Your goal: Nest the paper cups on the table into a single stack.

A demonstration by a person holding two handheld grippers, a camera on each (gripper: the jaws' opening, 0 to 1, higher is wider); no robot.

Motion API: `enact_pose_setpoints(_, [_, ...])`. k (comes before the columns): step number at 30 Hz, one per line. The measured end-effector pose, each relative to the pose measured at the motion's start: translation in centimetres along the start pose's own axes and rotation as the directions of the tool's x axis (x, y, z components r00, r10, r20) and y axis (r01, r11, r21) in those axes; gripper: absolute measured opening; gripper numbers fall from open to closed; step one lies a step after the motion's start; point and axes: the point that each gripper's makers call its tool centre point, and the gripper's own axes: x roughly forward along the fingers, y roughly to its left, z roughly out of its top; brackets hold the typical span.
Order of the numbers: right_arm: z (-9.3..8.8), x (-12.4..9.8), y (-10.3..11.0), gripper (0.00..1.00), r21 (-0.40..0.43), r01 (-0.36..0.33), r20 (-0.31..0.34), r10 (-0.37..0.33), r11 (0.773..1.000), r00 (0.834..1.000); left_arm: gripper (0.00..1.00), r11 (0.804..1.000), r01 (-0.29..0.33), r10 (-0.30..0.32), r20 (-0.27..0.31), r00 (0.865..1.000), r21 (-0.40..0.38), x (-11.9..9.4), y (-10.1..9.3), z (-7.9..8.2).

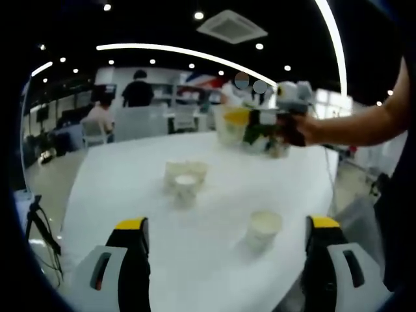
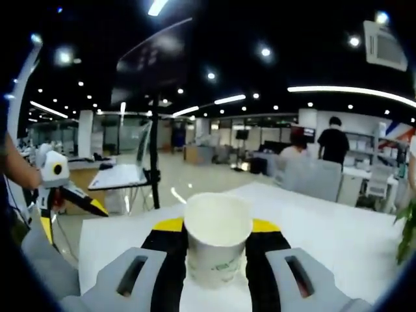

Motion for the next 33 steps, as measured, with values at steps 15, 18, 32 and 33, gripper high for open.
enact_pose_setpoints(15, [-0.1, -1.9, 2.4, 0.32, -0.004, -0.016, 0.018, 0.016, 1.000, 1.000, 0.99, 1.000, 0.008, -0.008, -0.001, 1.000, -0.012, -0.4, -1.3, -0.3])
enact_pose_setpoints(18, [-0.1, -2.3, 2.6, 0.32, -0.007, -0.021, 0.018, 0.021, 1.000, 1.000, 0.99, 1.000, 0.009, -0.009, 0.000, 1.000, -0.006, -0.5, -1.5, -0.2])
enact_pose_setpoints(32, [0.6, -4.2, 4.9, 0.32, -0.021, -0.060, 0.039, 0.060, 0.998, 0.997, 0.99, 1.000, 0.005, -0.005, 0.006, 1.000, 0.001, -1.0, -2.1, -1.0])
enact_pose_setpoints(33, [0.7, -4.3, 5.0, 0.32, -0.023, -0.063, 0.041, 0.064, 0.998, 0.997, 0.99, 1.000, 0.004, -0.004, 0.008, 1.000, 0.002, -1.1, -2.1, -1.0])
